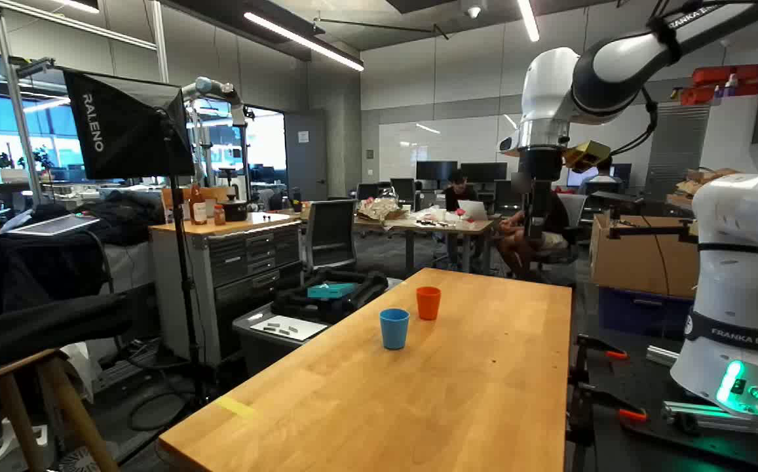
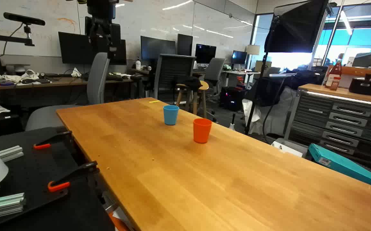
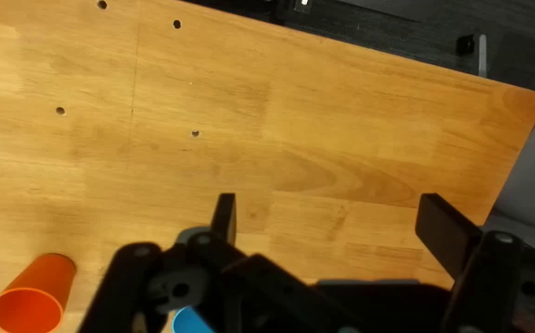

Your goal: Put the blue cup in the orange one

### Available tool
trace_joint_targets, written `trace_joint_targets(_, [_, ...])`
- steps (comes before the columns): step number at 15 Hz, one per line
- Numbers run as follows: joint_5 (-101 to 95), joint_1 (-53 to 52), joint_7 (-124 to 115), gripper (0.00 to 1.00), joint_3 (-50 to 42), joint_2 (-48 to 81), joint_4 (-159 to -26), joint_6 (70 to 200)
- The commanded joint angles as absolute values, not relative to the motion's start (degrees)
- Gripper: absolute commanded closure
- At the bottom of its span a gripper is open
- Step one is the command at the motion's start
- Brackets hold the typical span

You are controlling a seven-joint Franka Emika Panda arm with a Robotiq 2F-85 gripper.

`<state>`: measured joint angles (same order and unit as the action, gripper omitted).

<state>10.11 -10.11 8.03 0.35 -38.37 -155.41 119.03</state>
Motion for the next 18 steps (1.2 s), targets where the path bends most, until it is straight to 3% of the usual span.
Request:
trace_joint_targets(1, [10.34, -9.73, 8.2, 0.0, 0.7, -38.4, -155.2, 118.86])
trace_joint_targets(4, [10.34, -9.73, 8.2, 0.0, 0.7, -38.48, -155.04, 118.86])
trace_joint_targets(7, [9.6, -10.94, 9.12, 0.0, 3.1, -33.46, -155.6, 128.9])
trace_joint_targets(13, [4.02, -9.83, 5.52, 0.0, 8.5, -12.82, -147.0, 151.99])
trace_joint_targets(18, [-9.6, -5.94, -4.53, 0.0, 9.32, 3.66, -133.41, 156.09])
